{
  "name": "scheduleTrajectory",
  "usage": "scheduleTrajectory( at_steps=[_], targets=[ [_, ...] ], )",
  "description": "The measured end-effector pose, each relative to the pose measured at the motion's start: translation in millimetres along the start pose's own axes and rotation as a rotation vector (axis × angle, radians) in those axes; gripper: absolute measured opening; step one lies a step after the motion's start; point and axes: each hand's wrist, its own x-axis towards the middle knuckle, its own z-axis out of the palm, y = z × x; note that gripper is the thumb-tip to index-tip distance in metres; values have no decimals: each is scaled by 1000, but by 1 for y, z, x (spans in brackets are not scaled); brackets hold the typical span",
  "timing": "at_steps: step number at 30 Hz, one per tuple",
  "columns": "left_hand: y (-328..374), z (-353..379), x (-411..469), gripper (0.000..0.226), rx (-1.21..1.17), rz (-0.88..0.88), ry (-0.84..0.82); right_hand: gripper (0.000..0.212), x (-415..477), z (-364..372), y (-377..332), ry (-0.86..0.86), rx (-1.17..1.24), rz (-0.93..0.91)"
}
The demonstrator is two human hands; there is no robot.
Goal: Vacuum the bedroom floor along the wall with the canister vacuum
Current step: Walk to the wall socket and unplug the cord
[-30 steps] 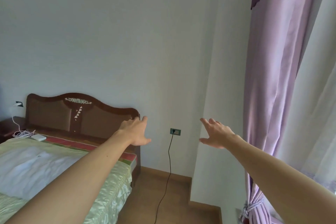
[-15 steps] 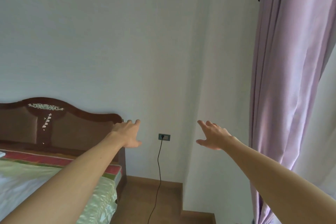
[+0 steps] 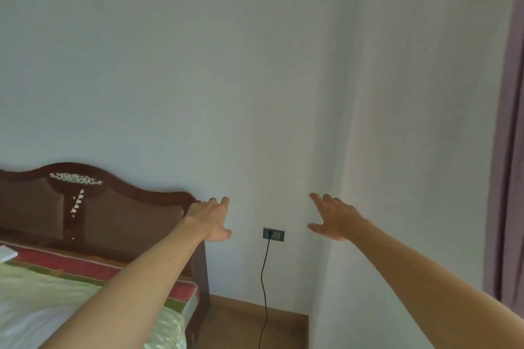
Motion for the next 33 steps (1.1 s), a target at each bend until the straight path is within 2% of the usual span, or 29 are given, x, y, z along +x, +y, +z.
scheduleTrajectory(
  at_steps=[9,22,29,33],
  targets=[
    [15,29,100,83,5,-39,-63,75,101,47,40,-73,40,-56],
    [-11,85,254,78,-19,-9,-104,71,239,128,55,-166,93,-28],
    [-20,153,344,77,-31,59,-167,70,311,199,53,-284,159,30],
    [-6,218,373,78,-85,100,-276,73,327,256,54,-370,219,44]
  ],
)
